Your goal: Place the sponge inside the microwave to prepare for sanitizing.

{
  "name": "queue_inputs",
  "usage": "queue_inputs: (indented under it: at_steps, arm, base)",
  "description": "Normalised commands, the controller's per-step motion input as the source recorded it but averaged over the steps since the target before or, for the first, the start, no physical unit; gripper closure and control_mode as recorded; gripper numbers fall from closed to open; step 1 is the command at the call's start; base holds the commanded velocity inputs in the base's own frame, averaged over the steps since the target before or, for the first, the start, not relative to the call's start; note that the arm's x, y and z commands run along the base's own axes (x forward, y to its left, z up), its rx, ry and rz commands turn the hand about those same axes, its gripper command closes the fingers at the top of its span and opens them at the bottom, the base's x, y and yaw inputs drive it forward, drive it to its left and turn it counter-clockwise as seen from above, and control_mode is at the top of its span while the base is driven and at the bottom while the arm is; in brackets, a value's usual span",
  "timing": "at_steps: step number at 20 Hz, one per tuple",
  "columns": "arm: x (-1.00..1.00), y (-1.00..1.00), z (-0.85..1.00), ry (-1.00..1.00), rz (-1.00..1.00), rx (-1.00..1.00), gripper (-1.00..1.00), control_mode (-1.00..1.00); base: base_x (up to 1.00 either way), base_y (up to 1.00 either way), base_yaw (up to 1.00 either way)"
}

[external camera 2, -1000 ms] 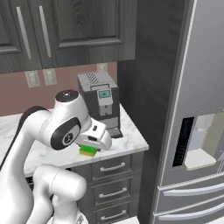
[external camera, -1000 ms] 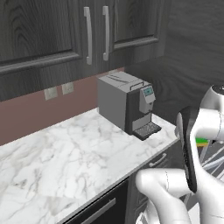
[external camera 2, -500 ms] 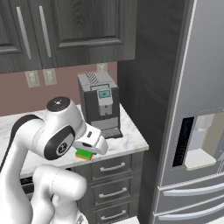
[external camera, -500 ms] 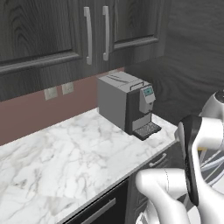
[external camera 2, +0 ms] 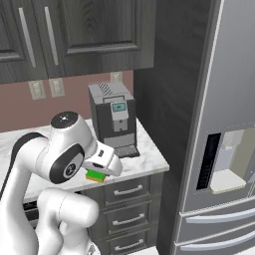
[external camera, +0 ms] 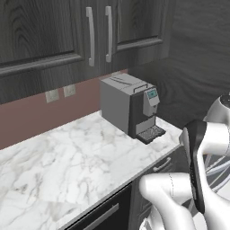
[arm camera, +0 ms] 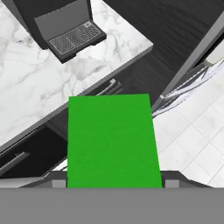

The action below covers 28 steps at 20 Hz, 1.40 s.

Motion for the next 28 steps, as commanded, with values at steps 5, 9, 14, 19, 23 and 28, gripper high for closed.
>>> queue_inputs:
  at_steps: [5,9,14,19,23,28]
  arm:
    - [0.0,0.0,0.0,0.0,0.0,0.0,1.0,-1.0]
    - [0.0,0.0,0.0,0.0,0.0,0.0,1.0,1.0]
    - [0.0,0.0,0.0,0.0,0.0,0.0,1.0,1.0]
    - [0.0,0.0,0.0,0.0,0.0,0.0,1.0,1.0]
    - [0.0,0.0,0.0,0.0,0.0,0.0,1.0,1.0]
    - [0.0,0.0,0.0,0.0,0.0,0.0,1.0,1.0]
  base:
    - [0.0,0.0,0.0]
    - [0.0,0.0,0.0]
    - [-0.04,0.0,-0.03]
    - [-0.31,0.0,-0.19]
    - [-0.3,-0.02,-0.32]
    - [-0.22,-0.29,-0.37]
